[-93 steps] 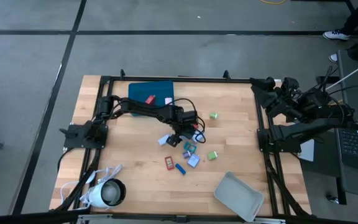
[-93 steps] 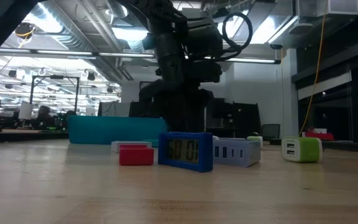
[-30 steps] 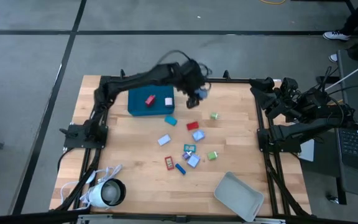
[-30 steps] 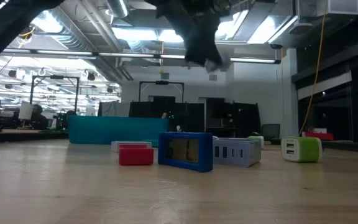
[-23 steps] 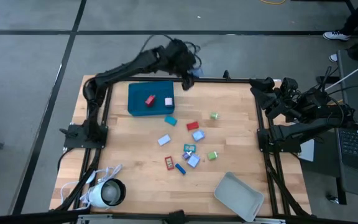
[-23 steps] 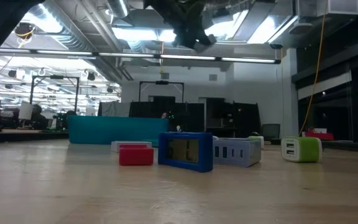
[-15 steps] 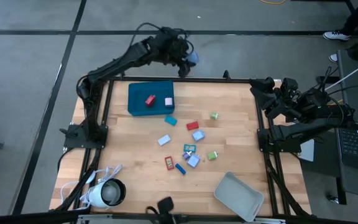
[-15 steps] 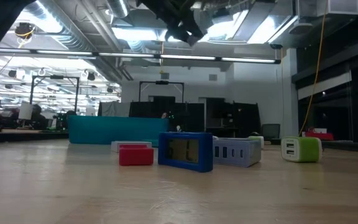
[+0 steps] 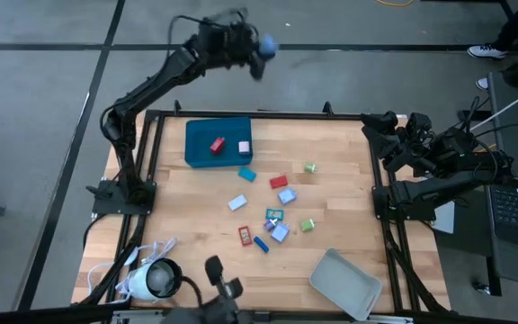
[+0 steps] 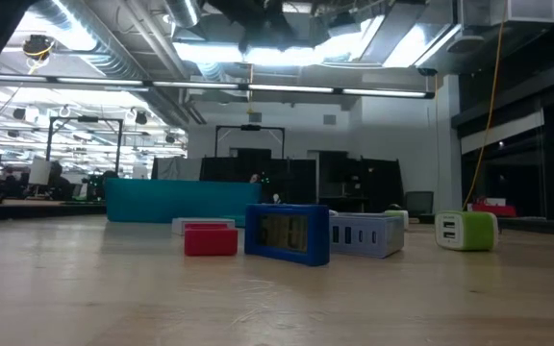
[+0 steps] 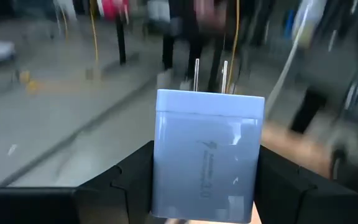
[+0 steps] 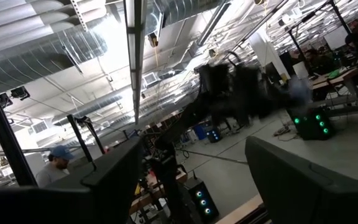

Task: Pick & Place Office items
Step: Put the left light blue charger adapter into the blue bin

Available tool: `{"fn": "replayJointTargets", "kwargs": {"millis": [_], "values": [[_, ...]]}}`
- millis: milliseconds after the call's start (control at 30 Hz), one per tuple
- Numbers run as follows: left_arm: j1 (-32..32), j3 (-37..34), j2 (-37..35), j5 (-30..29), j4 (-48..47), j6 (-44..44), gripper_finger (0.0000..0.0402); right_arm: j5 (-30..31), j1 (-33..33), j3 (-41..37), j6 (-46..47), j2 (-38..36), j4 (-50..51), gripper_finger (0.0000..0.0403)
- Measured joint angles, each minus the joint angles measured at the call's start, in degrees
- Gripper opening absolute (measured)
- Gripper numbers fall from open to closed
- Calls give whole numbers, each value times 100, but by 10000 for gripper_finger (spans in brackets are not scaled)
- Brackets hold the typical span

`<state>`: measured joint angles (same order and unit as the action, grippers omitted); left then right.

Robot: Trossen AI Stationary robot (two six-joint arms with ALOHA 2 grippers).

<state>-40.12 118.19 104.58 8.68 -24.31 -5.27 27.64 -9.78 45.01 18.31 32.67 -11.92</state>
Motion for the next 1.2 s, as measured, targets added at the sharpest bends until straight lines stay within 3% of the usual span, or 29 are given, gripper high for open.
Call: {"fn": "replayJointTargets", "kwargs": {"millis": [133, 200, 400, 533, 667, 900, 1100, 1200], "values": [[-130, 12, -180, 237, 2126, -702, 205, 0, 0, 0, -75, 0, 0, 288], [-123, 15, -304, 271, 2569, -630, 205, 0, 0, 0, -75, 0, 0, 288], [349, 15, -671, -1087, 1059, 700, 205, 0, 0, 0, -78, 2, 0, 288], [718, -305, -722, -1318, 340, 923, 205, 0, 0, 0, -97, 0, 0, 288], [937, -1440, -1127, -1419, 683, 210, 205, -2, 0, 0, -95, 1, 0, 288], [1326, -4317, -2434, -2225, 2414, -451, 205, -2, 0, 0, -90, 1, 132, 288], [1130, -6346, -3285, -2381, 2432, -1429, 205, -2, 0, 0, 53, 0, 179, 288], [1094, -6972, -3502, -2366, 2417, -1711, 205, -2, 0, 0, 215, 2, 179, 288]]}}
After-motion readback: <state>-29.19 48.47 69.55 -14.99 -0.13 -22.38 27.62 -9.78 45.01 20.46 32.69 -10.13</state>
